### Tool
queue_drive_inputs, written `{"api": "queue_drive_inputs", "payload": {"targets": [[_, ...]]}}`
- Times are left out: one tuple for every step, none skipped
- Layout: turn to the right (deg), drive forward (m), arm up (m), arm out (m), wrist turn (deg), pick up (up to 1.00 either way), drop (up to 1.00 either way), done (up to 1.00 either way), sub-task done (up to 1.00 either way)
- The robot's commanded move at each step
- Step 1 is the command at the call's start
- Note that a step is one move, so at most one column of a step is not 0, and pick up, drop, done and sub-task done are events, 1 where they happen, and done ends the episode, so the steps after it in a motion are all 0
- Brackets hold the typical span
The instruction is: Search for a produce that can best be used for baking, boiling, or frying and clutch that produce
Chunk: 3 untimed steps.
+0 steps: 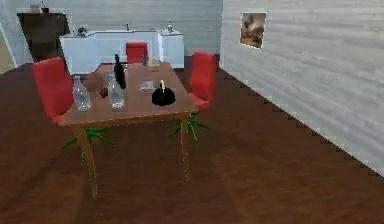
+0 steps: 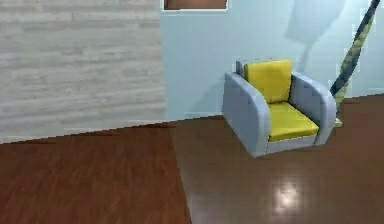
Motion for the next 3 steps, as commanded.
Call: {"api": "queue_drive_inputs", "payload": {"targets": [[0.0, 0.85, 0.00, 0.00, 0.0, 0.00, 0.00, 0.00, 0.00], [-45.0, 0.00, 0.00, 0.00, 0.0, 0.00, 0.00, 0.00, 0.00], [-45.0, 0.00, 0.00, 0.00, 0.0, 0.00, 0.00, 0.00, 0.00]]}}
